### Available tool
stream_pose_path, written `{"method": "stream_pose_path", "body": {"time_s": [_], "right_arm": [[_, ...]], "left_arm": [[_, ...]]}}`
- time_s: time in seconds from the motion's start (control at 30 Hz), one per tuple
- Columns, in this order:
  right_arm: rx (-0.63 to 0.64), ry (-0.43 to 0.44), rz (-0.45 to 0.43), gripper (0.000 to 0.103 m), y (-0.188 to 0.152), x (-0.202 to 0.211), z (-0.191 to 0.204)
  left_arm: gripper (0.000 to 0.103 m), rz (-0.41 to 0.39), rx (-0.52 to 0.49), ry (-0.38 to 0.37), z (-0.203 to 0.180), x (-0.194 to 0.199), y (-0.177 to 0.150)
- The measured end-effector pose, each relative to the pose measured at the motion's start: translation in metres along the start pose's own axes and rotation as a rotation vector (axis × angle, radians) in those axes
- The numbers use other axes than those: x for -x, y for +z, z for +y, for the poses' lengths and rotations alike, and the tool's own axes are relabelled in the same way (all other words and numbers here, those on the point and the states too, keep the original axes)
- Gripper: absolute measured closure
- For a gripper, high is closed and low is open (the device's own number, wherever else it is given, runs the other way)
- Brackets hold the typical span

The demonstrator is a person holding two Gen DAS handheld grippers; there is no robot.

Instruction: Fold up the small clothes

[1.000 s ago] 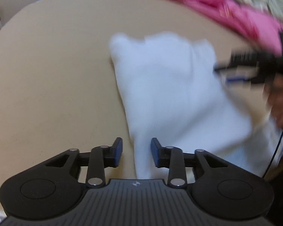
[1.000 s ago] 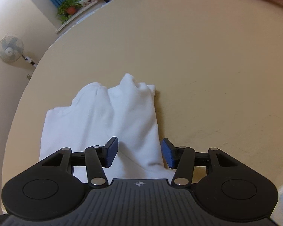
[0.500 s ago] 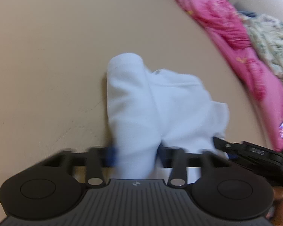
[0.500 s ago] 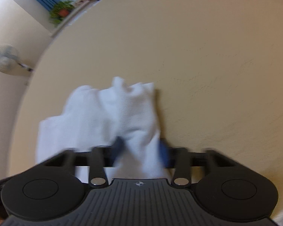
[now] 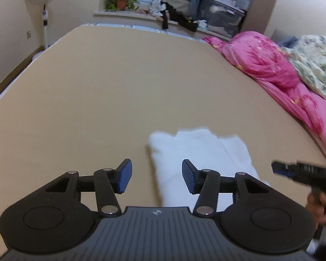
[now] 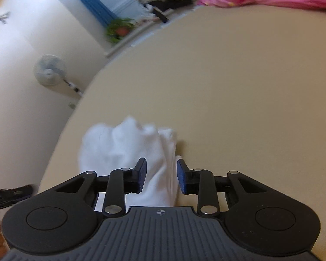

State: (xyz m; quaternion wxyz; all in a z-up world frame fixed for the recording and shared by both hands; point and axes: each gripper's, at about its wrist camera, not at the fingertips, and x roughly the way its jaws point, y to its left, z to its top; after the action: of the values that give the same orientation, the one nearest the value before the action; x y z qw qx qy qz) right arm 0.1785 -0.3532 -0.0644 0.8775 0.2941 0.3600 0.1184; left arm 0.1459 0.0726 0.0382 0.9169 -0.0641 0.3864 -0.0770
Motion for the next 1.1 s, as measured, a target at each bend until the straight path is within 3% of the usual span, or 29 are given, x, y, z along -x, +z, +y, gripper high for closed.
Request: {"method": "stream_pose_path", "body": {"time_s": [0.07,0.13,0.17,0.23,0.27,0.37,0.47,0.5,0.57,0.6,0.7,0.73,0.77,0.8,0.93,1.03,1.1], "right_arm": [[0.02,0.042,0.026,0.069,-0.01,0.009,0.005],[0.105,0.05,0.093,0.059,-0.025,0.01,0.016],[0.178,0.003,0.155,0.06,-0.035,0.005,0.022],[0.302,-0.183,0.277,0.059,-0.057,-0.008,0.023],[0.29,-0.258,0.32,0.059,-0.067,-0.01,0.015],[0.141,-0.261,0.263,0.059,-0.064,0.016,0.006],[0.192,-0.325,0.102,0.058,-0.071,0.055,0.024],[0.201,-0.315,0.057,0.058,-0.073,0.067,0.034],[0.238,-0.254,-0.031,0.056,-0.082,0.097,0.05],[0.264,-0.225,-0.064,0.05,-0.088,0.109,0.059],[0.351,-0.194,-0.162,0.012,-0.106,0.137,0.089],[0.37,-0.199,-0.191,0.005,-0.116,0.146,0.096],[0.388,-0.205,-0.212,0.004,-0.125,0.157,0.102],[0.405,-0.204,-0.221,0.004,-0.132,0.163,0.106],[0.418,-0.206,-0.235,0.003,-0.145,0.167,0.108],[0.436,-0.219,-0.188,0.003,-0.155,0.167,0.113],[0.449,-0.24,-0.177,0.003,-0.154,0.161,0.113]], "left_arm": [[0.048,0.006,-0.03,-0.004,0.004,0.013,-0.021],[0.048,0.025,-0.051,-0.008,0.001,0.017,-0.045],[0.048,0.038,-0.067,-0.004,-0.007,0.014,-0.057],[0.048,0.05,-0.082,0.006,-0.016,0.007,-0.08],[0.048,0.056,-0.077,0.003,-0.012,0.013,-0.098],[0.047,0.058,-0.081,0.057,-0.011,0.033,-0.121],[0.029,0.004,-0.102,0.099,-0.019,0.054,-0.122],[0.021,-0.007,-0.098,0.112,-0.022,0.062,-0.12],[0.018,-0.026,-0.078,0.13,-0.026,0.08,-0.116],[0.018,-0.03,-0.072,0.13,-0.026,0.087,-0.115],[0.015,-0.05,-0.057,0.13,-0.035,0.112,-0.117],[0.013,-0.058,-0.052,0.132,-0.038,0.119,-0.12],[0.006,-0.066,-0.044,0.131,-0.041,0.124,-0.121],[0.0,-0.083,-0.029,0.128,-0.044,0.13,-0.125],[0.0,-0.142,0.023,0.148,-0.055,0.125,-0.156],[0.001,-0.009,0.001,0.194,-0.061,0.099,-0.166],[0.001,-0.042,-0.006,0.183,-0.063,0.096,-0.163]]}}
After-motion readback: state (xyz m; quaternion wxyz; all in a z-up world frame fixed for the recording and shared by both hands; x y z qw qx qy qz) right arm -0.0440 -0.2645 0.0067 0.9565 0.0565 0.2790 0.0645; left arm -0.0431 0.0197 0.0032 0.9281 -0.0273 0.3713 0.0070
